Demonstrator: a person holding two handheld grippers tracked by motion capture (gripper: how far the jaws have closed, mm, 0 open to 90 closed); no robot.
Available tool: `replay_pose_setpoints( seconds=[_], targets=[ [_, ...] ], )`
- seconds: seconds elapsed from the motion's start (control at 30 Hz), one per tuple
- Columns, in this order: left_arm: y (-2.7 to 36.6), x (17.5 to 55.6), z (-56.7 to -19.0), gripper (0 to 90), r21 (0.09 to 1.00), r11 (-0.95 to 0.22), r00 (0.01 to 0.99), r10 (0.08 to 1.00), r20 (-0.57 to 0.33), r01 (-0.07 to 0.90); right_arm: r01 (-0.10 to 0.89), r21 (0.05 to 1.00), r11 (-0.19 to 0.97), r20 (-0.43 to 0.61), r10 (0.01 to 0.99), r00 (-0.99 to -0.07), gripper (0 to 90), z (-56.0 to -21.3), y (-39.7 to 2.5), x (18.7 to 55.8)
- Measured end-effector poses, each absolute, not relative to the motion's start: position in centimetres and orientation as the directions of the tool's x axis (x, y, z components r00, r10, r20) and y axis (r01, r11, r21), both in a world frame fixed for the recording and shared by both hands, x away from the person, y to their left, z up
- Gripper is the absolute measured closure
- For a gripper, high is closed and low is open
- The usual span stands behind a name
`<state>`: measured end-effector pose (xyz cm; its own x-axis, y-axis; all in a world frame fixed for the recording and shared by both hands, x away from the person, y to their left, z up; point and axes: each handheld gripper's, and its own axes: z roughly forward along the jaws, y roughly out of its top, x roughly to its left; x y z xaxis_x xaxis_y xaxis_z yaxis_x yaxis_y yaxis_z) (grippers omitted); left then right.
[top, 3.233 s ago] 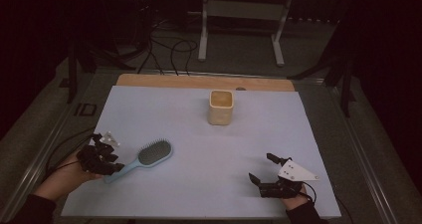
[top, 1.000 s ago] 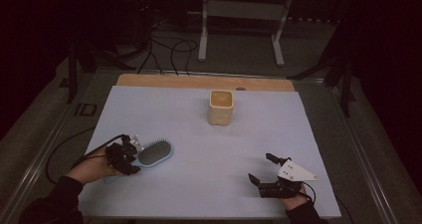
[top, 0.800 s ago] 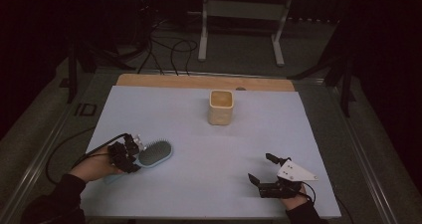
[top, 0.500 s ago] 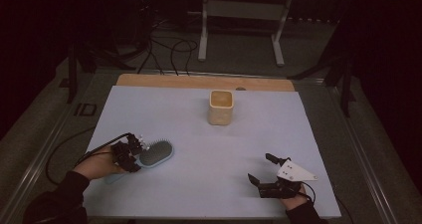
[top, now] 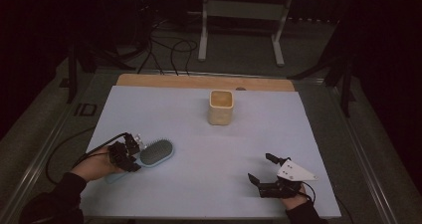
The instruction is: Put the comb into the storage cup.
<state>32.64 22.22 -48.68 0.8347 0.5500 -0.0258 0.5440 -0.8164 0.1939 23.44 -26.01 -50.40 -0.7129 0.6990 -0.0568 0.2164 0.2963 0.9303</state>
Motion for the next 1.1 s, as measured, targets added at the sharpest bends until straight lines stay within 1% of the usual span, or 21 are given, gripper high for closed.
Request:
replay_pose_setpoints(
  seconds=[0.2, 0.43, 0.7, 0.9, 1.0, 1.1],
  targets=[
    [22.0, 32.7, -48.5, 69.9, 0.241, -0.799, 0.829, 0.557, -0.049, 0.551, 0.217, 0.931, 0.294, -0.055, 0.699, -0.713, 9.0, -50.4, -26.0, 23.4],
    [21.9, 32.8, -47.5, 69.9, 0.305, -0.777, 0.822, 0.568, -0.037, 0.551, 0.216, 0.931, 0.294, -0.055, 0.699, -0.713, 9.0, -50.4, -26.0, 23.4],
    [21.8, 32.9, -46.0, 70.0, 0.407, -0.738, 0.814, 0.580, -0.025, 0.538, 0.216, 0.931, 0.293, -0.054, 0.699, -0.713, 9.0, -50.4, -26.0, 23.4],
    [21.2, 32.8, -45.1, 70.0, 0.478, -0.703, 0.811, 0.584, -0.035, 0.527, 0.215, 0.932, 0.293, -0.055, 0.699, -0.713, 9.0, -50.4, -26.0, 23.4],
    [21.0, 32.9, -44.8, 70.0, 0.495, -0.697, 0.811, 0.584, -0.028, 0.519, 0.215, 0.931, 0.294, -0.056, 0.699, -0.713, 9.0, -50.4, -26.0, 23.4],
    [20.4, 33.1, -44.4, 70.0, 0.513, -0.691, 0.819, 0.573, -0.041, 0.509, 0.214, 0.932, 0.293, -0.056, 0.699, -0.713, 9.0, -50.4, -26.0, 23.4]
  ],
)
